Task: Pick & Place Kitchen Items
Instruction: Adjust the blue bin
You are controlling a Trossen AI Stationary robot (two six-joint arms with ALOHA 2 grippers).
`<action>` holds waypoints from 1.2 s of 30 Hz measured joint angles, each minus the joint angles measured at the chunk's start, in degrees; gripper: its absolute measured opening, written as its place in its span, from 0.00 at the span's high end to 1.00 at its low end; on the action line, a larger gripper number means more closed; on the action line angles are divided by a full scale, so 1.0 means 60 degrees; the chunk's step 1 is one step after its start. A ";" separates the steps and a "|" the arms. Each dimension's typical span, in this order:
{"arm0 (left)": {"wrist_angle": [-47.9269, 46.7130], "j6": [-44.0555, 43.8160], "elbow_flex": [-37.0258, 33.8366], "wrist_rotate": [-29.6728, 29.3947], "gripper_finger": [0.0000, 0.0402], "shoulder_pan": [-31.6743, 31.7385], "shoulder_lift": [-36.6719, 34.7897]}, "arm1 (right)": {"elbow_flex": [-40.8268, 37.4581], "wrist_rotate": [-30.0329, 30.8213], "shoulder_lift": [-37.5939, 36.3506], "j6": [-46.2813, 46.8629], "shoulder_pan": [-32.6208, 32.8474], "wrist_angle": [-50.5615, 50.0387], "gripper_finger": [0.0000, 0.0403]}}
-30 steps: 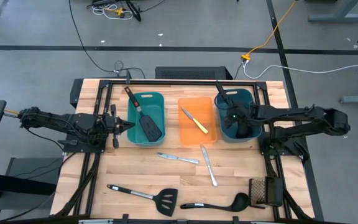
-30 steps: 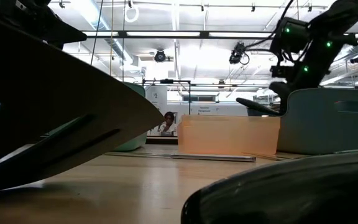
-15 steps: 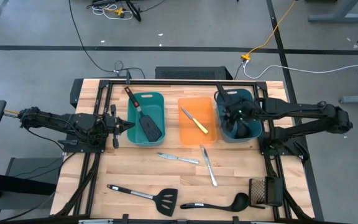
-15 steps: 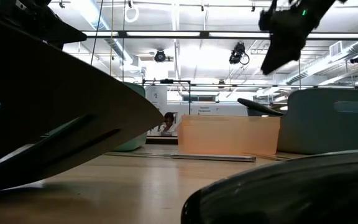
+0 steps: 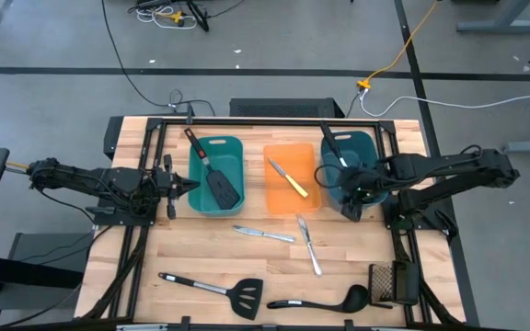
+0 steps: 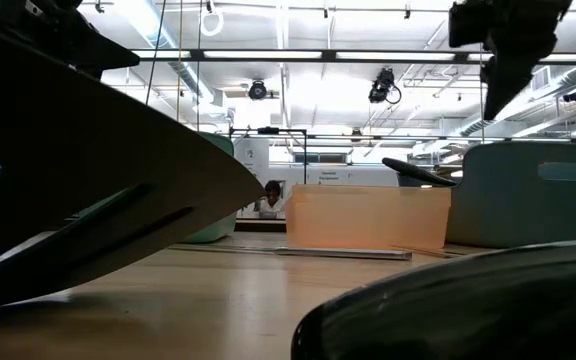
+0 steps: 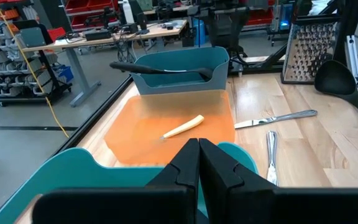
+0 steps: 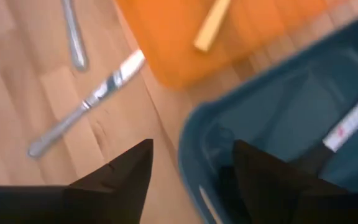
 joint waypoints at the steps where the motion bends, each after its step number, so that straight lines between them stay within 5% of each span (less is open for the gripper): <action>1: 0.0003 0.0000 0.0000 0.0001 0.96 0.0001 -0.0001 | 0.0000 -0.0022 0.0038 0.0046 0.0024 -0.0138 0.41; 7: 0.0000 0.0000 0.0000 0.0000 0.96 0.0000 -0.0003 | 0.0000 -0.0513 0.0251 -0.0204 0.0380 -0.0709 0.41; 27: 0.0020 -0.0084 0.0000 0.0040 0.96 -0.0001 0.0768 | 0.0000 0.0061 0.1902 -0.0877 0.0422 -0.1223 0.47; 36: 0.0091 -0.0098 0.0000 0.0040 0.96 0.0003 0.0790 | 0.0000 0.0000 0.2744 -0.0657 0.0410 -0.1206 0.62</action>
